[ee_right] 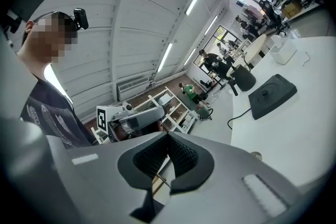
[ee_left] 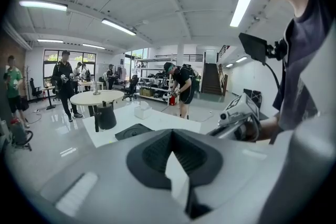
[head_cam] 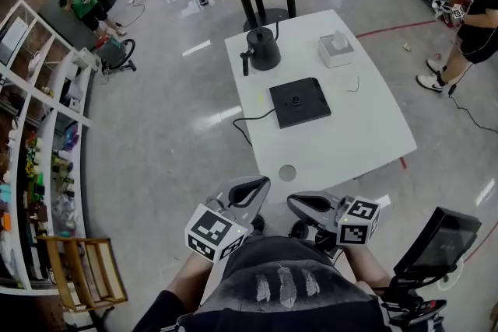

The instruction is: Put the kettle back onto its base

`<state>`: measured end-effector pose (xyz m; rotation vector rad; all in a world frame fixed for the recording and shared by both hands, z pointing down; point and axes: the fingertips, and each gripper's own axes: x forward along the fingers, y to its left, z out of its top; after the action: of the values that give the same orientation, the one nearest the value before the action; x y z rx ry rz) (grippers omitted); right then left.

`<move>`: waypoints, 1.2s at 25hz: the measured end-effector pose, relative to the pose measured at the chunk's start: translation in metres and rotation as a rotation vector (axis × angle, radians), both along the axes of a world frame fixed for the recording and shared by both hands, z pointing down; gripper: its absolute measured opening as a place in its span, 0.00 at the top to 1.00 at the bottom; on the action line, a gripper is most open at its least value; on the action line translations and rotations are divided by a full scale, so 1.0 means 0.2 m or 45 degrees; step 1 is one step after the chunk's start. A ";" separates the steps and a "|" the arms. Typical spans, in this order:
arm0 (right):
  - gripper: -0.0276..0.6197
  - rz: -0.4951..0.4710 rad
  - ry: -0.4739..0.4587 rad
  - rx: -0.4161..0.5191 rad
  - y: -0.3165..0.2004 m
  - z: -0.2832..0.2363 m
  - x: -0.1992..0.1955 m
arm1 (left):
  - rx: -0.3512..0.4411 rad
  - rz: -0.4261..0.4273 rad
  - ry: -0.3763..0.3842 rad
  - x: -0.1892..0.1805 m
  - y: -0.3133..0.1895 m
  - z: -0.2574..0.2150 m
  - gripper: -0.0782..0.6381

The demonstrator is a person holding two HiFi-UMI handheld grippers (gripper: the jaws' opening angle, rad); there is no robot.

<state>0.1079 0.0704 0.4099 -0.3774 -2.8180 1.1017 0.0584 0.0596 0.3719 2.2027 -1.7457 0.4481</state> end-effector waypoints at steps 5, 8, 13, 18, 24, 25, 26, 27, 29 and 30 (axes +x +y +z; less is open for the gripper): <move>0.96 0.056 0.016 -0.004 -0.07 0.05 0.02 | 0.011 0.052 -0.037 -0.01 -0.11 0.03 0.89; 0.96 0.101 0.038 -0.006 -0.09 0.07 0.01 | 0.013 0.082 -0.022 -0.05 -0.15 0.04 0.89; 0.95 0.226 0.083 -0.025 -0.17 0.12 -0.04 | 0.028 0.162 0.011 -0.14 -0.23 0.07 0.89; 0.96 0.289 0.137 -0.018 -0.21 0.09 -0.27 | 0.053 0.245 0.177 -0.34 -0.31 0.04 0.89; 0.96 0.336 0.217 0.002 -0.26 0.05 -0.60 | 0.068 0.280 0.192 -0.69 -0.44 0.09 0.89; 0.96 0.339 0.240 0.000 -0.26 0.06 -0.64 | 0.070 0.280 0.177 -0.75 -0.46 0.10 0.89; 0.96 0.339 0.260 -0.001 -0.25 0.06 -0.68 | 0.074 0.275 0.151 -0.81 -0.48 0.11 0.89; 0.96 0.337 0.277 -0.001 -0.25 0.07 -0.73 | 0.078 0.266 0.119 -0.89 -0.50 0.12 0.89; 0.96 0.334 0.307 0.010 -0.23 0.08 -0.84 | 0.087 0.234 0.071 -1.06 -0.54 0.14 0.89; 0.96 0.337 0.322 0.020 -0.23 0.07 -0.89 | 0.091 0.217 0.064 -1.14 -0.57 0.16 0.89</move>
<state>-0.0695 0.0239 0.4245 0.1340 -2.6990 1.0818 -0.1696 -0.0537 0.4030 2.4023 -1.5791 0.3694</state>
